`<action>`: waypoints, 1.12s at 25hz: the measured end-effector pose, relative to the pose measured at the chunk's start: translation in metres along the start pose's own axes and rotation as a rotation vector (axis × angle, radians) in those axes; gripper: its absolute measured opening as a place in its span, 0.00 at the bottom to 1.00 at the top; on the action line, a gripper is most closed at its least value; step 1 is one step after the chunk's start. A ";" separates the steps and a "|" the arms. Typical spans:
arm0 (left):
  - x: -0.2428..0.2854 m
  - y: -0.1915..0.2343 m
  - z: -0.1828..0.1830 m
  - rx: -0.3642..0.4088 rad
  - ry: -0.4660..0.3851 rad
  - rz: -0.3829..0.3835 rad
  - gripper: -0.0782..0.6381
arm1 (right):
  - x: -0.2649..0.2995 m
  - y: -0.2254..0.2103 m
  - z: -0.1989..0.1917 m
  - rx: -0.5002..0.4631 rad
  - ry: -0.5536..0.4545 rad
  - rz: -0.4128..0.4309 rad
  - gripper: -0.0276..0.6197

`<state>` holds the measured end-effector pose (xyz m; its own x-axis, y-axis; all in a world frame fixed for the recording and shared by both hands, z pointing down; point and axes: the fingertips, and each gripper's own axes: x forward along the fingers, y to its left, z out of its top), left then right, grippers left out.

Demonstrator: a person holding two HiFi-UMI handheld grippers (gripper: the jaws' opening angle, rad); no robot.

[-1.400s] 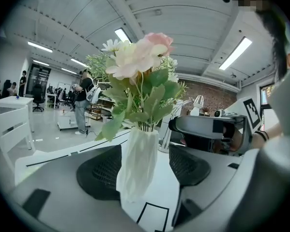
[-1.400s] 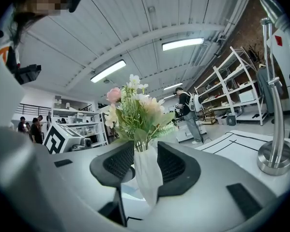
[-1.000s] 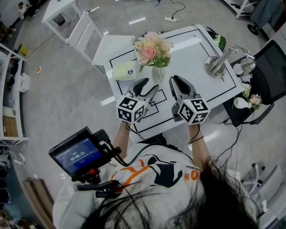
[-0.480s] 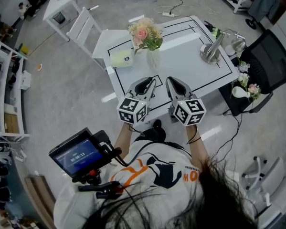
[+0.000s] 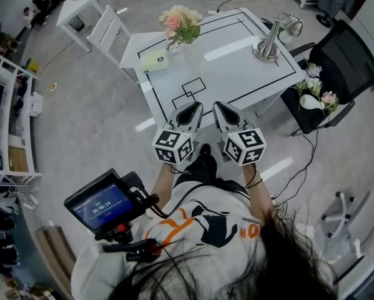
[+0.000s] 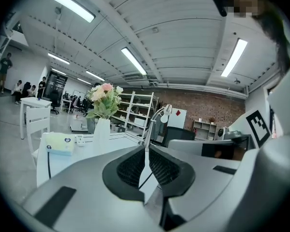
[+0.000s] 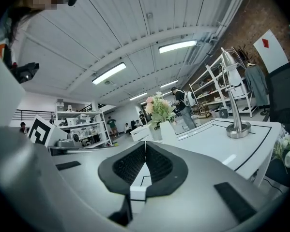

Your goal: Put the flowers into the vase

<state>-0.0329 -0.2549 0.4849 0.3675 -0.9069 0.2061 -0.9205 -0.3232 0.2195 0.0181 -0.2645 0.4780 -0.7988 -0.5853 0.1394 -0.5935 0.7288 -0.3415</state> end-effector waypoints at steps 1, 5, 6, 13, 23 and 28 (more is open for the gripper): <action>-0.006 -0.006 -0.003 -0.001 0.002 0.000 0.16 | -0.006 0.004 -0.003 0.001 0.002 0.001 0.07; -0.028 -0.025 -0.014 -0.005 0.012 0.000 0.15 | -0.028 0.017 -0.014 0.015 0.001 -0.001 0.06; -0.034 -0.028 -0.016 -0.008 0.012 0.001 0.15 | -0.032 0.022 -0.016 0.019 0.000 0.001 0.06; -0.073 -0.046 -0.026 -0.009 0.027 0.008 0.13 | -0.053 0.048 -0.031 0.058 0.001 0.015 0.06; -0.101 -0.041 -0.024 0.007 0.022 -0.023 0.13 | -0.053 0.082 -0.041 0.052 -0.002 0.003 0.06; -0.124 -0.028 -0.021 0.010 0.021 -0.055 0.13 | -0.049 0.103 -0.043 0.056 -0.023 -0.041 0.06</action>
<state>-0.0500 -0.1282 0.4730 0.4202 -0.8818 0.2141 -0.9001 -0.3752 0.2214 -0.0086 -0.1454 0.4760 -0.7707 -0.6232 0.1328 -0.6192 0.6832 -0.3870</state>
